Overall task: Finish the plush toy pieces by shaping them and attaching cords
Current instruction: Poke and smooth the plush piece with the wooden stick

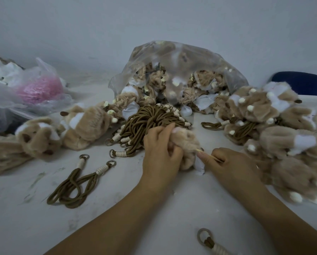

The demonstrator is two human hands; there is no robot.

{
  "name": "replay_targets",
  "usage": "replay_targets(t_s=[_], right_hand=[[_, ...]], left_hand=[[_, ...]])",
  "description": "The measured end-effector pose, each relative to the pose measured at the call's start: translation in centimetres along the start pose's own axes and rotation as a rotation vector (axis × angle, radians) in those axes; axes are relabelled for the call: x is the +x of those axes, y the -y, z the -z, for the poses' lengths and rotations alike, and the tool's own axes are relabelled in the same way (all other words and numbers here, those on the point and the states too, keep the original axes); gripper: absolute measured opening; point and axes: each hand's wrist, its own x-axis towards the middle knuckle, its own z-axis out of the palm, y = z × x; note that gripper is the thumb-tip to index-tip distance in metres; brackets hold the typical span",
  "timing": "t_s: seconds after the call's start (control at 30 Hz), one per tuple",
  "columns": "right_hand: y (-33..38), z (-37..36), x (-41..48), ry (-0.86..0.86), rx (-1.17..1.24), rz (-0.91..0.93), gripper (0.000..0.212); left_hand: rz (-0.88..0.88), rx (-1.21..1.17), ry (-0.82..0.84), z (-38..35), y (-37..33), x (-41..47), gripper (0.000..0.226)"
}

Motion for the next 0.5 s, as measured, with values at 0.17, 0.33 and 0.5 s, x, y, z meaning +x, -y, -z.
replay_targets(t_s=[0.17,0.33,0.5], right_hand=[[-0.3,-0.2,0.2,0.05,0.081,-0.091,0.067],[-1.0,0.1,0.5,0.125,0.157,-0.159,0.066],[-1.3,0.3,0.6,0.155,0.175,-0.094,0.064]], left_hand=[[0.092,-0.1,0.028,0.1,0.3,0.4,0.022],[0.053,-0.115,-0.025,0.0,0.9,0.6,0.012],[0.029,-0.127,-0.095,0.2,0.8,0.6,0.027]])
